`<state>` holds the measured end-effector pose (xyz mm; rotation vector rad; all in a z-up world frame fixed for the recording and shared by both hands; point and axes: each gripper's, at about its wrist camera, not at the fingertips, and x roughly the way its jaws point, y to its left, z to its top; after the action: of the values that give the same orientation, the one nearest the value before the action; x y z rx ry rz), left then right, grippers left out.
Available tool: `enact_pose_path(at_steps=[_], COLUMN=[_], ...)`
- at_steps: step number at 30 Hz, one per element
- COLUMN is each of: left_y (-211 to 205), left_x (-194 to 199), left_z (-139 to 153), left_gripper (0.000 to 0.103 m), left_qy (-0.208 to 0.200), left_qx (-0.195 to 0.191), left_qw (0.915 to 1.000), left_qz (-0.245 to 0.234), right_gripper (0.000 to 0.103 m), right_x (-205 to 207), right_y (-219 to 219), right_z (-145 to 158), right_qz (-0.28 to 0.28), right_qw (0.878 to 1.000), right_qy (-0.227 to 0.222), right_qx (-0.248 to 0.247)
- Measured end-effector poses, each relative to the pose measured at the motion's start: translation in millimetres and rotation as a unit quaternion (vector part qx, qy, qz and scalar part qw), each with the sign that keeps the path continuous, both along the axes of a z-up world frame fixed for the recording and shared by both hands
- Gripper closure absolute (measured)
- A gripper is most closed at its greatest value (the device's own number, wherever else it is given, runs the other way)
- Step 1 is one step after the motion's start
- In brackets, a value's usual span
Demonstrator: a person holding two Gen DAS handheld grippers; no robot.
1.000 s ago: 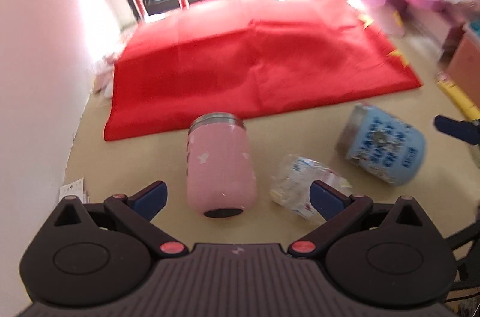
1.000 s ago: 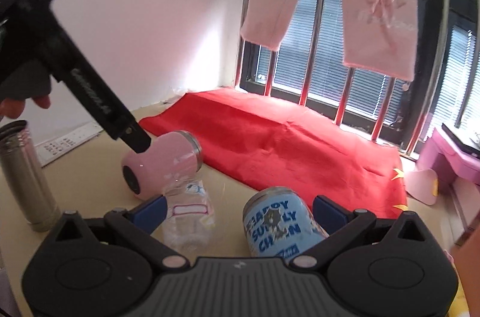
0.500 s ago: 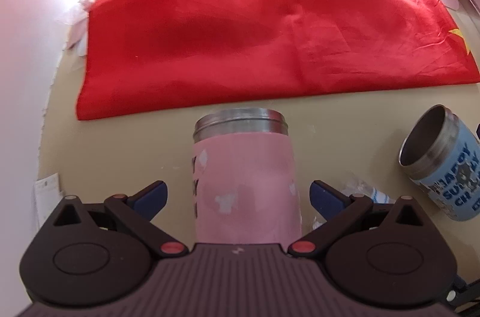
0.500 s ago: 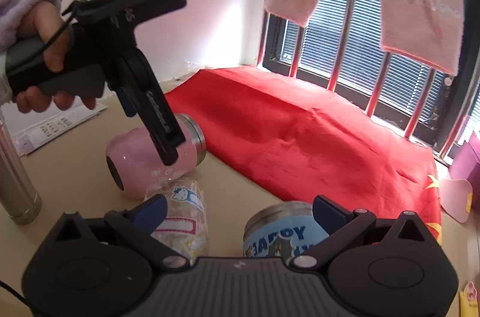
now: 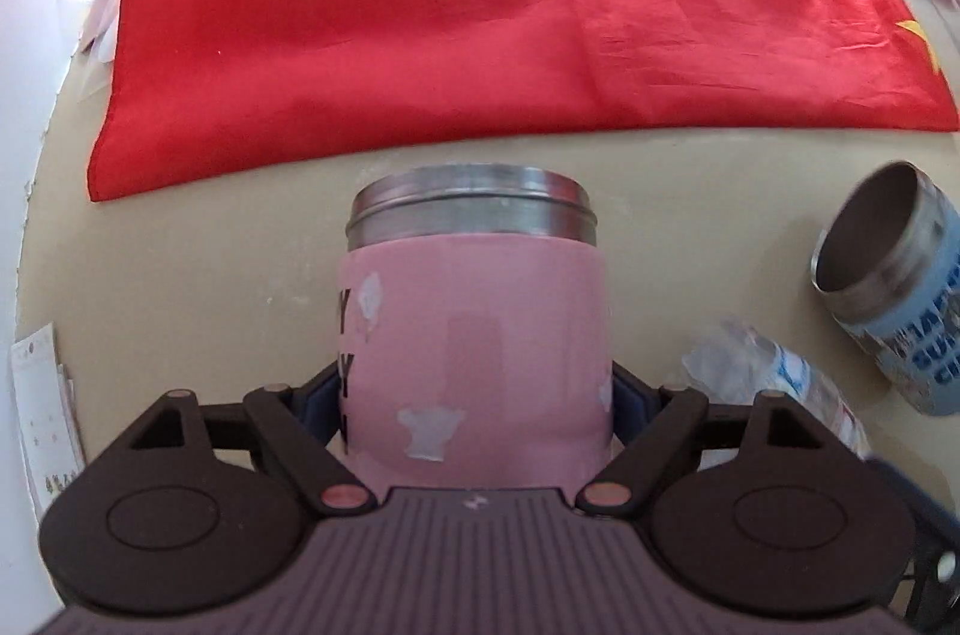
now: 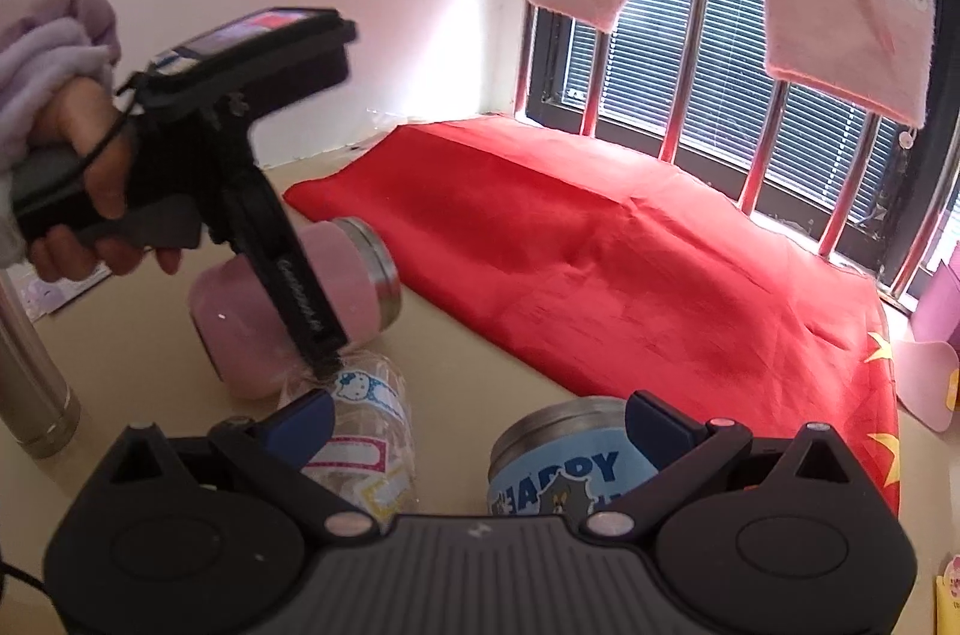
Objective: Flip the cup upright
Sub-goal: 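Lift the pink cup with the left tool and swing it around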
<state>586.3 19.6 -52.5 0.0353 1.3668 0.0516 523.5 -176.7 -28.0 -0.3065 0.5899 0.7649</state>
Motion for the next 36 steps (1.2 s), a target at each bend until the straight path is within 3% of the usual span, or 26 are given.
enact_pose_path(at_steps=[4,9,15,21,28,36], left_y=[-9.8,-29.6,-81.3,-130.6,-153.1,-188.3], left_x=[-12.7,-36.5,-100.4,-177.5,-221.8,-235.8], left_z=[19.4,67.3,103.7,78.8,21.5,6.0], left_gripper=[0.018,0.018,0.018,0.018,0.018,0.018], left_qy=[-0.021,-0.065,-0.096,-0.083,-0.052,-0.064], left_qx=[0.011,0.029,0.035,0.031,0.034,0.067], left_qw=[0.9996,0.9966,0.9878,0.9739,0.9605,0.9271], left_qz=[-0.018,-0.041,-0.117,-0.209,-0.271,-0.363], right_gripper=[0.0,0.0,0.0,0.0,0.0,0.0], right_x=[-9.8,-32.4,-86.3,-147.0,-198.6,-228.0], right_y=[-7.2,-20.0,-48.8,-82.7,-123.3,-150.7], right_z=[5.6,26.2,49.5,43.0,16.3,4.1], right_qz=[-0.012,-0.023,-0.04,-0.072,-0.135,-0.183], right_qw=[1.0,0.999,0.998,0.997,0.99,0.982], right_qy=[-0.001,-0.017,-0.038,-0.024,0.024,0.039], right_qx=[0.008,0.014,0.021,0.006,-0.015,-0.019])
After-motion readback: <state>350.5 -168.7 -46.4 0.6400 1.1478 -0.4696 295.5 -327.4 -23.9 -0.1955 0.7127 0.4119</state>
